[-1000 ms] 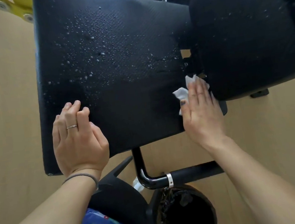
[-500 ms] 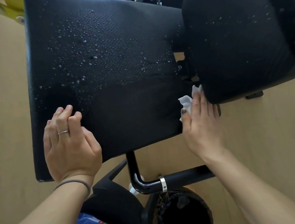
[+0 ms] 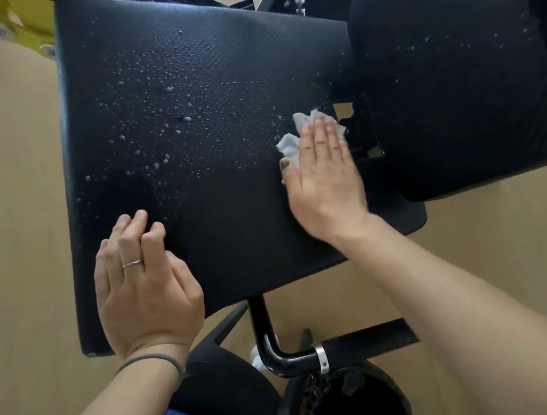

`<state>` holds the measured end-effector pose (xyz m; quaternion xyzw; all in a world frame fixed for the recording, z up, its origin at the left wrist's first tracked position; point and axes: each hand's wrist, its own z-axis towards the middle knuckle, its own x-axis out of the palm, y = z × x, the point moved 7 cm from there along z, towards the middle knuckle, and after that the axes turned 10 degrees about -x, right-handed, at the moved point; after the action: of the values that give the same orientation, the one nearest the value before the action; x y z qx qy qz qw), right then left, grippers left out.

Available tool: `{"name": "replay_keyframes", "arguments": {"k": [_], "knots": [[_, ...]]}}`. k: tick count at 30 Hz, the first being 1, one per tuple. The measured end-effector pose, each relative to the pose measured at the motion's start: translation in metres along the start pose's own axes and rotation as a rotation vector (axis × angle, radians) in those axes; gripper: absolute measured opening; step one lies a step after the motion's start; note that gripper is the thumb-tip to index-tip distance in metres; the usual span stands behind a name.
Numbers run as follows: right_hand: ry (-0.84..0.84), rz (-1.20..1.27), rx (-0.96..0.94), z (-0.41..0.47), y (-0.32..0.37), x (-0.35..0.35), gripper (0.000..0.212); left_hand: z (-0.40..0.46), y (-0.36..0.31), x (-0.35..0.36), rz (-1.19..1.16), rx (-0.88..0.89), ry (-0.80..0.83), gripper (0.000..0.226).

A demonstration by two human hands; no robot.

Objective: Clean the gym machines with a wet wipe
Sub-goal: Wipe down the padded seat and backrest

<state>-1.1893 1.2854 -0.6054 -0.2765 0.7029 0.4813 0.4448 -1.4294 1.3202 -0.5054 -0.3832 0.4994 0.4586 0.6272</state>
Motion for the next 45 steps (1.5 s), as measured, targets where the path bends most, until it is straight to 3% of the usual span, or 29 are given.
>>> {"name": "replay_keyframes", "arguments": {"k": [4, 6, 13, 16, 20, 26, 29, 33, 36, 45], "knots": [[0.061, 0.075, -0.331, -0.050, 0.097, 0.015, 0.068, 0.000, 0.001, 0.001, 0.012, 0.014, -0.032, 0.035], [0.087, 0.056, -0.417, -0.060, 0.102, 0.012, 0.067, 0.000, 0.001, 0.000, 0.012, 0.014, -0.027, 0.034], [0.048, 0.056, -0.103, 0.047, 0.020, -0.007, 0.066, 0.000, 0.001, 0.002, 0.032, 0.013, 0.022, 0.035], [-0.001, 0.095, -0.120, -0.017, 0.034, 0.003, 0.069, 0.002, 0.000, 0.000, 0.038, 0.002, 0.033, 0.035], [0.081, 0.085, -0.180, -0.092, 0.036, 0.012, 0.066, 0.005, -0.003, -0.006, 0.038, -0.025, 0.044, 0.029], [0.068, 0.045, -0.118, 0.009, -0.002, -0.002, 0.065, 0.023, -0.083, 0.013, -0.014, 0.185, 0.086, 0.024], [0.118, 0.032, -0.120, 0.050, -0.021, -0.008, 0.064, 0.030, -0.100, 0.036, 0.012, 0.160, 0.102, 0.021], [0.074, 0.044, -0.141, 0.003, -0.007, -0.008, 0.073, 0.030, -0.098, 0.037, 0.009, 0.145, 0.092, 0.023], [0.136, 0.072, -0.146, -0.015, -0.001, -0.002, 0.070, 0.032, -0.099, 0.040, 0.016, 0.140, 0.121, 0.026], [-0.002, 0.116, 0.107, 0.145, -0.047, -0.026, 0.067, 0.034, -0.100, 0.045, 0.039, 0.139, 0.118, 0.031]]}}
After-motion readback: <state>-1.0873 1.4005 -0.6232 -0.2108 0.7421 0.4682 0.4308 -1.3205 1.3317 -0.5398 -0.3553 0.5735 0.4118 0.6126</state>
